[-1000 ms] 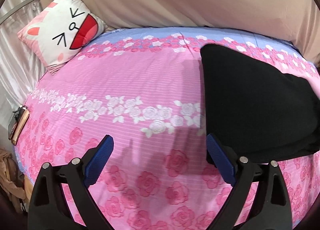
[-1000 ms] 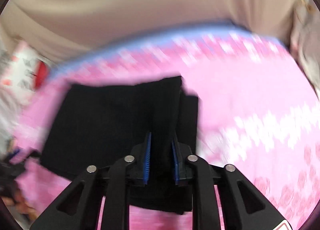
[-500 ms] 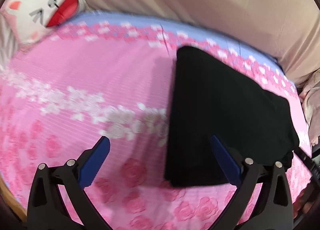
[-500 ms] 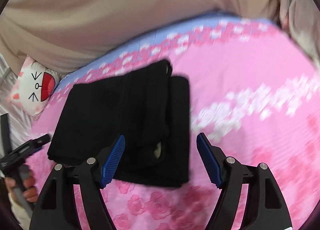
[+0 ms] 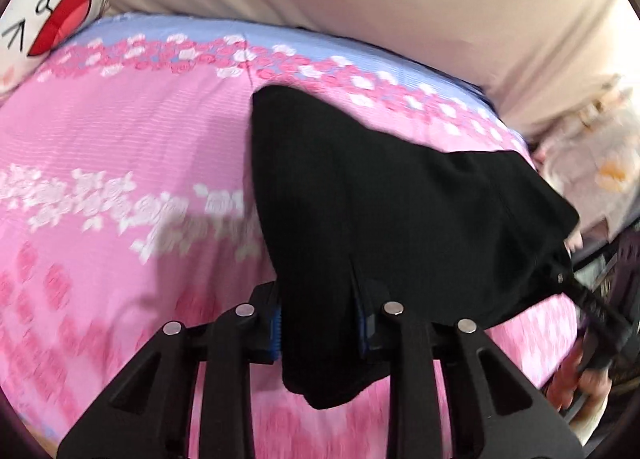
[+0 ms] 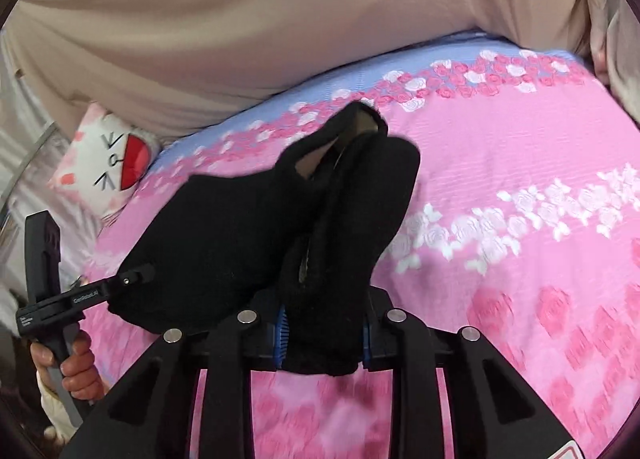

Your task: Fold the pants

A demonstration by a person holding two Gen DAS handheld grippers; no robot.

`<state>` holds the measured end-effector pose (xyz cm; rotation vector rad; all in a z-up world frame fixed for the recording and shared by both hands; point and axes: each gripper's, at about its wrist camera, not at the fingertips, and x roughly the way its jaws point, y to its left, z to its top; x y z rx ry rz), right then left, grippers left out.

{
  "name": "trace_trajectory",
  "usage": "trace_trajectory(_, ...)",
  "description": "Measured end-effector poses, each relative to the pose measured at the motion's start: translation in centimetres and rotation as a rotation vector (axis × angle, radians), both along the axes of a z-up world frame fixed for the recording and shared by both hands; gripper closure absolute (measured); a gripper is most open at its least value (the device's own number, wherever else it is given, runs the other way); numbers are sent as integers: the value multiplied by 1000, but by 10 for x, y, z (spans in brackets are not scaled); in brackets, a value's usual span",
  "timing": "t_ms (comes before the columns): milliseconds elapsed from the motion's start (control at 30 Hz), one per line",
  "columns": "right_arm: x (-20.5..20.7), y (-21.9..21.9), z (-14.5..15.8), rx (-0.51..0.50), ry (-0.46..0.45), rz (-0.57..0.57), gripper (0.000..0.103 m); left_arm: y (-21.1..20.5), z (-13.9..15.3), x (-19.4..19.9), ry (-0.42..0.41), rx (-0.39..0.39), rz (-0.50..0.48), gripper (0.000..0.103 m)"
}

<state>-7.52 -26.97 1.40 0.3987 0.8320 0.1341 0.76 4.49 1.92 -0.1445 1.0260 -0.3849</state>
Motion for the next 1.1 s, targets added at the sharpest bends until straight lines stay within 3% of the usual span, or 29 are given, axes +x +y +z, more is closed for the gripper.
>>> trace_trajectory(67,-14,-4,-14,-2,49,-10,67,-2,-8,-19,16,61,-24,69)
trace_trajectory(133,-17,-8,-48,-71,157,-39,53,-4,-27,-25,43,150,9,59)
trace_trajectory(167,-21,-14,-59,-55,186,-72,52,0,-32,-29,42,179,48,54)
trace_trajectory(200,-31,-22,-56,30,153,-104,52,2,-29,-32,30,179,64,47)
trace_trajectory(267,-41,-24,-31,-6,78,-139,61,7,-9,-42,-62,220,120,41)
trace_trajectory(333,-44,-11,7,-151,-39,-147,73,5,9,-49,-183,294,175,21)
trace_trajectory(367,-36,2,24,-212,-79,-116,82,0,16,-51,-247,354,213,19)
trace_trajectory(433,-19,18,37,-232,-115,-56,88,-11,18,-48,-299,421,228,19)
trace_trajectory(500,6,37,34,-278,-112,14,89,-22,14,-40,-293,434,212,19)
trace_trajectory(567,38,42,11,-335,-50,14,89,-29,4,-34,-263,432,205,19)
trace_trajectory(600,57,38,-12,-358,30,20,90,-32,0,-32,-254,433,203,19)
trace_trajectory(667,70,29,-31,-334,58,-5,91,-34,-11,-30,-226,436,200,19)
trace_trajectory(733,61,27,-16,-310,49,-24,91,-35,-16,-31,-209,439,197,19)
trace_trajectory(767,52,32,-1,-308,-8,-29,91,-35,-19,-30,-203,439,197,18)
trace_trajectory(867,43,41,7,-341,-44,-19,91,-34,-24,-28,-194,437,200,17)
trace_trajectory(967,54,31,-27,-387,77,-35,93,-34,-25,-28,-194,434,203,15)
trace_trajectory(1100,17,22,-6,-265,1,-48,86,-33,-26,-31,-196,448,198,14)
